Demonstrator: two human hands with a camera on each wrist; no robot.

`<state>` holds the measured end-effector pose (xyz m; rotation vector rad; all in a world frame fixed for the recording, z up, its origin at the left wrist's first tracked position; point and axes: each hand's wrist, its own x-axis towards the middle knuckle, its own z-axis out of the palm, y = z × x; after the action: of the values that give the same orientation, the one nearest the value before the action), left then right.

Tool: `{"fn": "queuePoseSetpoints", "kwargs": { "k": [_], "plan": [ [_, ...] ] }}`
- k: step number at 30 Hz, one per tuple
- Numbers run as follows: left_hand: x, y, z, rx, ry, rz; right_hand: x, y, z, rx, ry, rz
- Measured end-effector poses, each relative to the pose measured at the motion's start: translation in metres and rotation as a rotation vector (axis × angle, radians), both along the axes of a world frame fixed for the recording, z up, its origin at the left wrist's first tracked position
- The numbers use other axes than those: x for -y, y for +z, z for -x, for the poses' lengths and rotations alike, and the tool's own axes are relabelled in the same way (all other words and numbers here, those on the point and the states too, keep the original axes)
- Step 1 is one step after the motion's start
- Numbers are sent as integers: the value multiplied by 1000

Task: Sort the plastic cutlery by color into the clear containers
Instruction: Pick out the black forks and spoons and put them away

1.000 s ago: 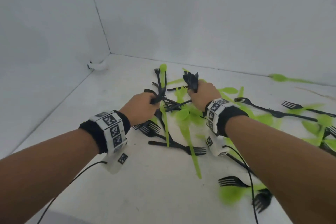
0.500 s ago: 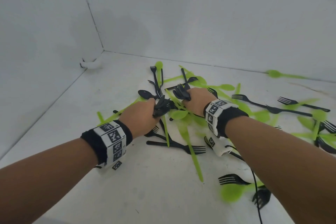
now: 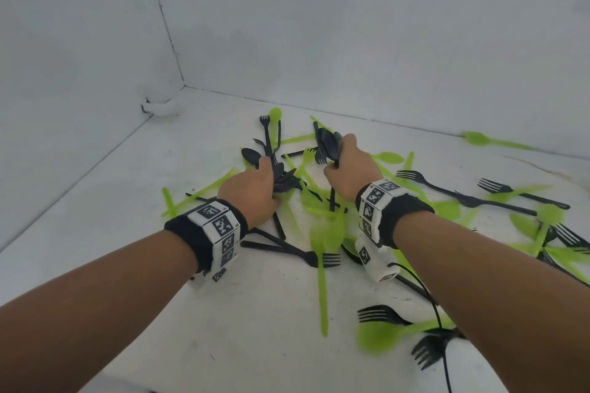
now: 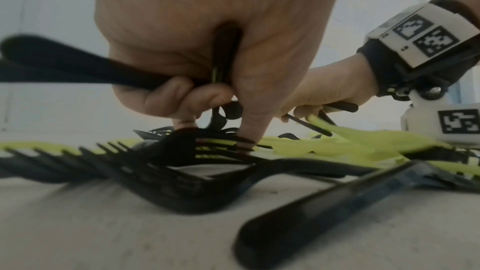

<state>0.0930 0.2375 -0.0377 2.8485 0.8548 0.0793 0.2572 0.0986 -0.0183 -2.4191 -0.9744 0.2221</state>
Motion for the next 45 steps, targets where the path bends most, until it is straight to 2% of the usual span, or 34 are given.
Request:
{"fn": "queuePoseSetpoints", "kwargs": {
  "k": [5, 11, 14, 17, 22, 26, 29, 33, 38, 42, 45],
  "plan": [
    [-11, 0, 2, -119, 79, 75, -8, 6, -2, -31, -23, -161],
    [-12, 9, -1, -121, 133, 157, -21, 7, 2, -112, 41, -78],
    [-9, 18, -2, -125, 201, 274, -28, 0, 2, -116, 61, -38],
    [-10, 22, 3, 30, 284, 475, -34, -1, 1, -125, 75, -35],
    [-11, 43, 18, 387, 349, 955, -49, 4, 4, -99, 75, -31],
    [-30, 53, 27, 617, 470, 1109, -66, 5, 13, -55, 120, 8],
    [-45, 59, 38, 674, 449, 1081, -79, 2, 21, -40, 178, 35],
    [-62, 63, 59, 645, 296, 869, -96, -5, 30, 17, 202, 184],
    [-72, 64, 81, 466, 134, 731, -111, -10, 33, 127, 175, 285],
    [-85, 59, 92, 361, 35, 619, -115, -10, 32, 128, 157, 336],
    [-88, 53, 98, 197, -64, 487, -115, -6, 32, 103, 137, 311]
  ]
}}
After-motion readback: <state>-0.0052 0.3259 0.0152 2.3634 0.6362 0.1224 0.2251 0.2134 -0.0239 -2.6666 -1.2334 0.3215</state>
